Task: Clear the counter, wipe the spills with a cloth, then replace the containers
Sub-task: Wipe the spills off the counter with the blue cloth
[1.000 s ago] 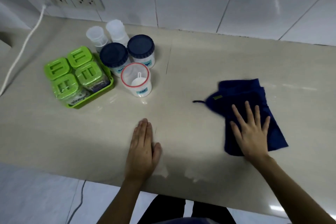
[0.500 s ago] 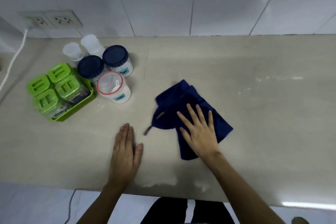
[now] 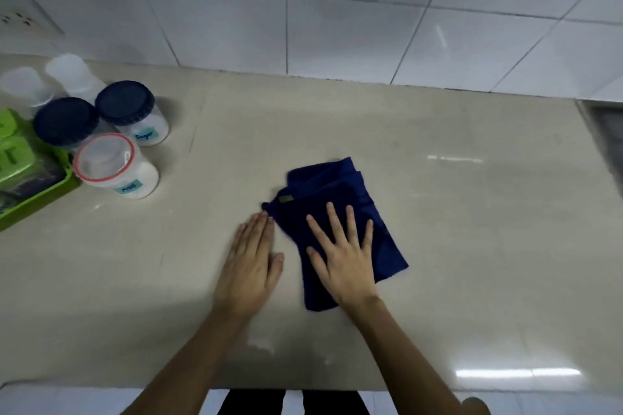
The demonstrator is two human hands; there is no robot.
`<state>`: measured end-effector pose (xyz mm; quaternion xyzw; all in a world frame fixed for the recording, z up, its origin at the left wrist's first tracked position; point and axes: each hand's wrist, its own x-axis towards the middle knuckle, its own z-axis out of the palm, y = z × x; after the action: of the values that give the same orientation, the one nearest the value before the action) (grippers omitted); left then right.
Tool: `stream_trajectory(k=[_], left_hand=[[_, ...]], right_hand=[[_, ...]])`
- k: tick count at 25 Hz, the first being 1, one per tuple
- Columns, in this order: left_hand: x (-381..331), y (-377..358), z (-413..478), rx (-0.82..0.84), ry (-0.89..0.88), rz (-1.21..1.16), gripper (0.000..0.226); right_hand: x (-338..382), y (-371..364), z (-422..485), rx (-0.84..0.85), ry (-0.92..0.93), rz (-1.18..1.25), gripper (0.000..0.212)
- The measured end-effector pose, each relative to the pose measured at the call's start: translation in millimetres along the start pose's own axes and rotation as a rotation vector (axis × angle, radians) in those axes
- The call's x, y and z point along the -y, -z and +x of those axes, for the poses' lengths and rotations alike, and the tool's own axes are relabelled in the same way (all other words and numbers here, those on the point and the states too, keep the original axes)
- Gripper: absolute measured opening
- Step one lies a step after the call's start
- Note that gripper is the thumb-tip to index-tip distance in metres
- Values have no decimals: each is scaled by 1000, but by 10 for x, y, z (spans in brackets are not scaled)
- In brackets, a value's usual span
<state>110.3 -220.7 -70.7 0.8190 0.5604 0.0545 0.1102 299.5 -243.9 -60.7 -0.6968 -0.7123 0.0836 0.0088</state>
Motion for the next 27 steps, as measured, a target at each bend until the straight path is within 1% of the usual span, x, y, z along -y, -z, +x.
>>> stream_trajectory(k=[2,3,4,6,8,9,10,11,12,14,15,16,17,18,19,20,22,23,24,25,26,27], left_hand=[[-33,8,20,-26,-3,-17,61],[-47,7,30,-37,-2,-26,61],[-54,4,34,-47,0,-30,61],[-23,7,15,-59,1,-32,61],[14,20,18,-66,-1,-41,61],[16,17,19,-70,-5,-43,61],[18,20,25,-72,-4,-48,61],[17,21,25,-73,-1,-61,62],[19,25,28,-72,-7,-71,62],[8,25,31,-81,-12,-76,61],[-3,15,16,-69,-3,-70,61],[-2,15,-24,-44,2,-66,61],[-3,29,-63,-33,2,-63,61],[-5,54,-66,-47,-3,-63,61],[6,63,-52,-42,1,-76,61],[18,45,-44,-43,-7,-80,61],[17,52,-21,-46,14,-109,61],[13,47,-7,-63,11,-109,61],[13,47,18,-62,13,-104,61],[10,52,30,-58,13,-101,61],[3,63,25,-53,14,-103,61],[-8,71,13,-54,11,-103,61]], right_hand=[[-523,63,19,-24,11,28,54],[-875,89,24,-38,-43,31,54],[-1271,124,29,-47,-147,42,56],[-1970,249,-6,-46,-420,90,60],[-2231,314,-11,-42,-649,102,58],[-2141,292,35,-40,-714,70,59],[-1928,261,143,-39,-718,38,60],[-1645,227,282,-32,-666,34,61],[-1321,182,423,-35,-565,42,61],[-675,60,603,-49,-286,-9,61],[-481,33,599,-42,-151,-13,60],[-425,30,515,-6,-61,-5,59],[-538,51,395,17,-17,-12,58],[-768,87,277,-19,-20,-32,57],[-1075,120,133,-46,-66,-31,58],[-1405,161,-25,-51,-150,-17,59],[-2007,243,-182,-32,-407,52,64],[-2121,276,-199,-45,-549,77,65],[-2113,265,-148,-59,-680,87,66],[-1953,250,-64,-78,-764,93,67],[-1668,243,5,-87,-769,100,68],[-1331,197,48,-80,-689,95,68]])
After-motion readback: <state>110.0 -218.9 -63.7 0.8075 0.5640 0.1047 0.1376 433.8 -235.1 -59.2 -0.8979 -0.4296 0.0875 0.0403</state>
